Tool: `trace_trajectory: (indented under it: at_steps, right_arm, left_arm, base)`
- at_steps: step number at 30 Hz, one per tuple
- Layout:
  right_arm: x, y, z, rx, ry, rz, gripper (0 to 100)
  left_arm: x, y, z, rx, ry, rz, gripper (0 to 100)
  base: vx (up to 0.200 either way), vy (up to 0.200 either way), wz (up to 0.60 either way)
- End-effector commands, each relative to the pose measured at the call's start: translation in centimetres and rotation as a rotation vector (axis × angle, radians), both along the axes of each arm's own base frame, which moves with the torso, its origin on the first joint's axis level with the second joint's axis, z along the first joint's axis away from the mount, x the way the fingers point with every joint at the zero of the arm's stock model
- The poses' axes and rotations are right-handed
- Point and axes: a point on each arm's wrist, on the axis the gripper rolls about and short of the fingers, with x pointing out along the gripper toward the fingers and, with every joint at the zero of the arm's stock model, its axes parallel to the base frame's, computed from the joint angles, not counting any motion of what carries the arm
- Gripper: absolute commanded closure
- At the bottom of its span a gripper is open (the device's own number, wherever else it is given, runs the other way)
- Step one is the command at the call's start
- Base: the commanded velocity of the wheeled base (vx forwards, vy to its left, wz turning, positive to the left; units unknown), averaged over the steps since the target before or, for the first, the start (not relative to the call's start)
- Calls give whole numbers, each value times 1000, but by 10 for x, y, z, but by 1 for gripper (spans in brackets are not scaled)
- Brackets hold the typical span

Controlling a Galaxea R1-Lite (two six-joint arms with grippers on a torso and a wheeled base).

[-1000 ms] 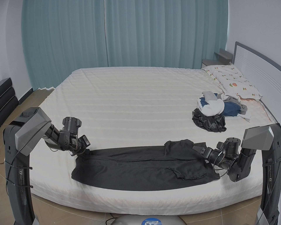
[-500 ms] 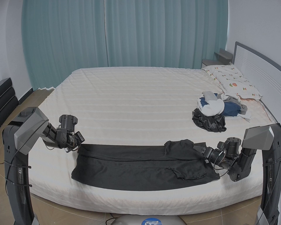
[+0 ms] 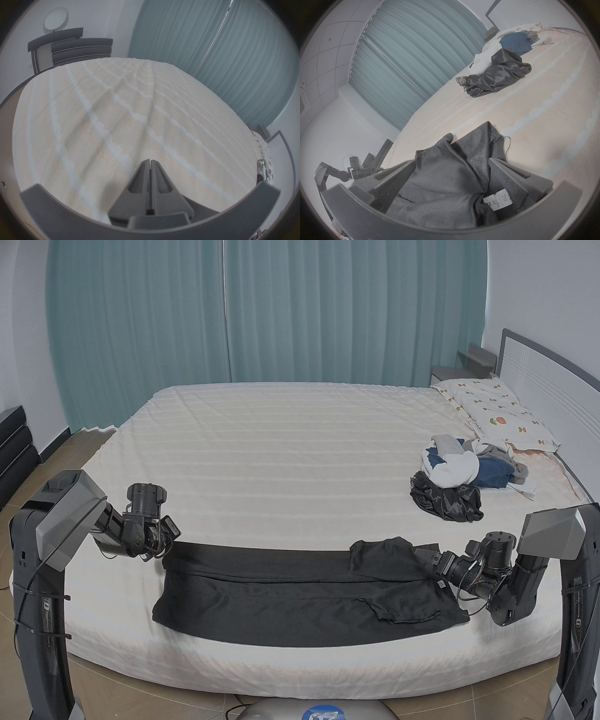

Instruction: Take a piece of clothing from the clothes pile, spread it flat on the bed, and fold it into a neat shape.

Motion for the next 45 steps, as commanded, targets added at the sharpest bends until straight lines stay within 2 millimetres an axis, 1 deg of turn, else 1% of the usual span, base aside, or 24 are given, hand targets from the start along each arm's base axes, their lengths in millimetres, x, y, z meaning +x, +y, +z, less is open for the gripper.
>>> trace_trajectory:
  at_steps: [1, 4, 10, 14, 15, 21, 26, 27, 29, 30, 34, 41, 45]
  right_arm:
    - [1, 0, 1, 4, -6, -1, 0]
    - [3, 1, 3, 7, -29, 0, 0]
    - [4, 9, 3, 9, -50, 21, 0]
    - [14, 18, -1, 9, -63, 44, 0]
    - [16, 18, -3, 7, -61, 44, 0]
    - [24, 20, -10, 2, -51, 47, 0]
    - [26, 21, -16, -7, -45, 53, 0]
    - [28, 21, -22, -28, -49, 61, 0]
    - [27, 19, -25, -37, -40, 61, 0]
    - [27, 19, -25, -41, -37, 60, 100]
    - [25, 16, -23, -47, -37, 57, 100]
    - [11, 8, -12, -47, -39, 48, 100]
    - [7, 7, -13, -48, -36, 48, 100]
  left_arm:
    - [6, 1, -14, 0, 10, 7, 100]
    - [10, 1, -15, -18, -3, 24, 100]
    - [10, 1, -17, -31, 0, 27, 100]
    - [9, 1, -18, -34, 12, 24, 100]
    - [9, 1, -19, -34, 15, 24, 0]
    - [10, 1, -18, -41, 3, 26, 0]
    - [10, 1, -18, -41, 2, 26, 0]
    - [10, 1, -18, -47, 0, 30, 0]
    - [10, 0, -18, -50, 0, 32, 0]
    - [10, 0, -18, -50, 0, 32, 0]
    - [10, 1, -18, -50, 1, 34, 0]
    - [10, 1, -18, -48, 1, 34, 0]
    - [10, 1, -18, -48, 0, 34, 0]
  base:
    - [0, 0, 0]
    - [0, 0, 0]
    - [0, 0, 0]
    - [0, 0, 0]
    - [0, 0, 0]
    - [0, 0, 0]
    - [0, 0, 0]
    - [0, 0, 0]
    - [0, 0, 0]
    - [0, 0, 0]
    - [0, 0, 0]
    - [0, 0, 0]
    - [0, 0, 0]
